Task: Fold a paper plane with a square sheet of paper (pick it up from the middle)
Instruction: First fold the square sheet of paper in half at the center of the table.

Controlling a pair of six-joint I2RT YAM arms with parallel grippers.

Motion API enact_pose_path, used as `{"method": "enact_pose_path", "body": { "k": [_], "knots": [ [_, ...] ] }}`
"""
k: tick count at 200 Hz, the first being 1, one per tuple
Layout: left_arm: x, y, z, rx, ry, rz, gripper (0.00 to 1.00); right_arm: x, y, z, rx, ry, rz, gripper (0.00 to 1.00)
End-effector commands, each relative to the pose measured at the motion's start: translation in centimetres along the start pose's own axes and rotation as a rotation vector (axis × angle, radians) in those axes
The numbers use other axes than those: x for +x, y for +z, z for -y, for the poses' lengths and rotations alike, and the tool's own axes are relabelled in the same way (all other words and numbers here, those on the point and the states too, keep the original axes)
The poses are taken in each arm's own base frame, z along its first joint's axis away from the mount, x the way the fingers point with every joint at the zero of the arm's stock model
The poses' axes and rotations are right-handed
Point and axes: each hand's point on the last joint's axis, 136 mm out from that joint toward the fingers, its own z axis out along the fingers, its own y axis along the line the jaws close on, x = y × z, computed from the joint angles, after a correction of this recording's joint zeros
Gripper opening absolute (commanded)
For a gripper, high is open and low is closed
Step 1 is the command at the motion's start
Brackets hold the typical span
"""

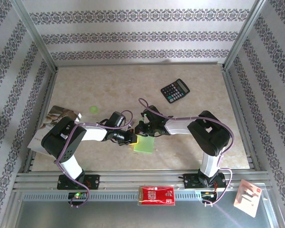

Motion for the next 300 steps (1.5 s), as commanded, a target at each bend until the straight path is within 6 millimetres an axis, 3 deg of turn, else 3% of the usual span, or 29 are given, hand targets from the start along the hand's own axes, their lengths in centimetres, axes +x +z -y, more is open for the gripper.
{"method": "enact_pose_path", "body": {
  "k": [1,56,102,169,250,300],
  "knots": [
    [3.6,0.0,-5.3,-0.174,-0.117,-0.092,0.0,-0.4,0.7,0.4,0.021,0.003,0.004,0.0],
    [5.4,0.1,-7.5,-0.24,-0.167,-0.131,0.0,-2.9,0.7,3.1,0.079,0.043,0.05,0.0],
    [6.1,-0.1,-8.2,-0.267,-0.163,-0.153,0.0,-5.0,0.7,3.7,0.082,0.056,0.064,0.0],
    [6.2,-0.1,-8.3,-0.279,-0.156,-0.161,0.0,-8.5,0.5,3.9,0.086,0.068,0.091,0.0],
    [6.3,-0.3,-8.4,-0.286,-0.153,-0.164,0.0,-12.4,0.2,6.2,0.136,0.11,0.122,0.0],
    [6.2,-0.5,-8.2,-0.287,-0.15,-0.158,0.0,-14.7,-0.1,6.5,0.164,0.118,0.139,0.0]
  ]
}}
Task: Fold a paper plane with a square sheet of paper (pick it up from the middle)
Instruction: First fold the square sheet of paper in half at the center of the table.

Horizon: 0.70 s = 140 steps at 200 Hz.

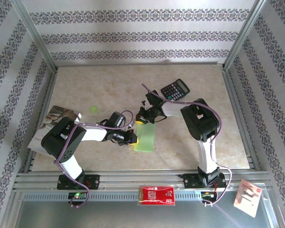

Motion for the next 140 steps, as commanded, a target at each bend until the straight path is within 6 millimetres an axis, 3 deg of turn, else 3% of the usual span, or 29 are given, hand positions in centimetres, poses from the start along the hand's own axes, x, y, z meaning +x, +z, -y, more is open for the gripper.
{"method": "enact_pose_path", "body": {
  "k": [1,37,62,93,115,140],
  "knots": [
    [6.2,-0.4,-7.8,-0.282,-0.179,-0.158,0.0,-6.9,-1.3,4.4,0.157,0.016,0.228,0.0],
    [5.8,-0.4,-7.6,-0.277,-0.177,-0.15,0.0,-9.3,-3.0,3.9,0.13,0.029,0.266,0.0],
    [5.5,-0.4,-7.4,-0.273,-0.174,-0.137,0.0,-9.6,-5.6,0.8,0.05,-0.057,0.286,0.0],
    [5.0,-0.3,-7.0,-0.266,-0.172,-0.13,0.0,-5.3,-7.2,-2.3,-0.04,-0.138,0.27,0.0],
    [4.8,-0.3,-6.9,-0.263,-0.172,-0.126,0.0,-1.7,-6.1,-2.4,-0.061,-0.142,0.217,0.0],
    [4.7,-0.4,-6.7,-0.262,-0.171,-0.123,0.0,0.8,-4.2,-2.4,-0.099,-0.118,0.161,0.0]
  ]
}}
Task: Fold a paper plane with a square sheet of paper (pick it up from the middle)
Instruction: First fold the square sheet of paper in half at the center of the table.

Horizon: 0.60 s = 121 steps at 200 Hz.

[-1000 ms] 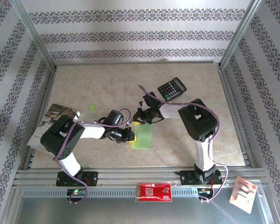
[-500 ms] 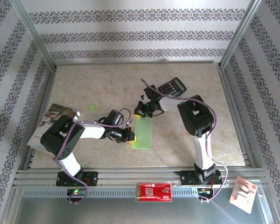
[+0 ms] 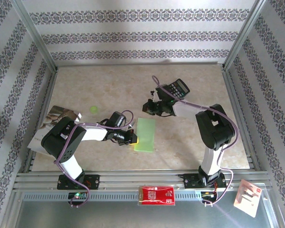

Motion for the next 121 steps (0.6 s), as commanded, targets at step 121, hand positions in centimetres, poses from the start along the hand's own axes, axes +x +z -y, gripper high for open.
{"method": "enact_pose_path", "body": {
  "k": [121],
  "knots": [
    [4.0,-0.7,-5.5,-0.231,-0.137,-0.102,0.0,6.2,5.6,5.4,0.074,0.072,-0.168,0.0]
  ]
}}
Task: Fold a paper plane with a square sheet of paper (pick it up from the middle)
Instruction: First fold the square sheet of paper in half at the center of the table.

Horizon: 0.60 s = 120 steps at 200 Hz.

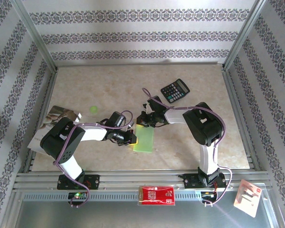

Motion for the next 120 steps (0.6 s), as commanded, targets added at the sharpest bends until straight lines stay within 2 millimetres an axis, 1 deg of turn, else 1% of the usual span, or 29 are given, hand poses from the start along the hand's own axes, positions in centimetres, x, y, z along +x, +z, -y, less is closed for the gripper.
{"method": "enact_pose_path", "body": {
  "k": [1,8,12,26,39,48,65,77,82,97,105,120],
  "knots": [
    [3.5,-0.3,-5.3,-0.207,-0.119,-0.091,0.0,0.4,0.7,3.1,0.073,0.027,-0.015,0.0],
    [3.2,-0.4,-4.7,-0.187,-0.112,-0.08,0.0,0.6,0.7,3.6,0.086,0.031,-0.019,0.0],
    [2.9,-0.5,-4.2,-0.172,-0.108,-0.071,0.02,0.7,0.8,3.8,0.092,0.03,-0.02,0.0],
    [1.9,-1.0,-2.4,-0.121,-0.088,-0.039,0.13,1.0,0.8,4.6,0.111,0.035,-0.028,0.0],
    [0.7,-1.8,-0.4,-0.075,-0.063,-0.003,0.19,1.3,0.8,5.1,0.123,0.038,-0.035,0.0],
    [-0.3,-2.4,0.9,-0.041,-0.045,0.028,0.26,1.4,0.8,5.4,0.129,0.041,-0.039,0.0],
    [-2.2,-3.4,2.4,-0.002,-0.032,0.089,0.3,1.6,0.8,5.6,0.136,0.039,-0.04,0.0],
    [-3.2,-3.7,2.7,0.01,-0.038,0.113,0.3,1.6,0.8,5.7,0.14,0.039,-0.041,0.0],
    [-3.6,-3.8,2.7,0.014,-0.042,0.12,0.28,1.6,0.8,5.8,0.143,0.041,-0.039,0.0],
    [-5.0,-3.9,2.6,0.024,-0.055,0.142,0.16,1.7,0.8,5.8,0.144,0.042,-0.042,0.0],
    [-5.5,-3.6,2.5,0.021,-0.058,0.139,0.11,1.6,0.8,5.8,0.142,0.04,-0.04,0.0],
    [-6.1,-3.2,2.5,0.017,-0.051,0.125,0.05,1.6,0.7,5.8,0.143,0.038,-0.038,0.0]
  ]
}}
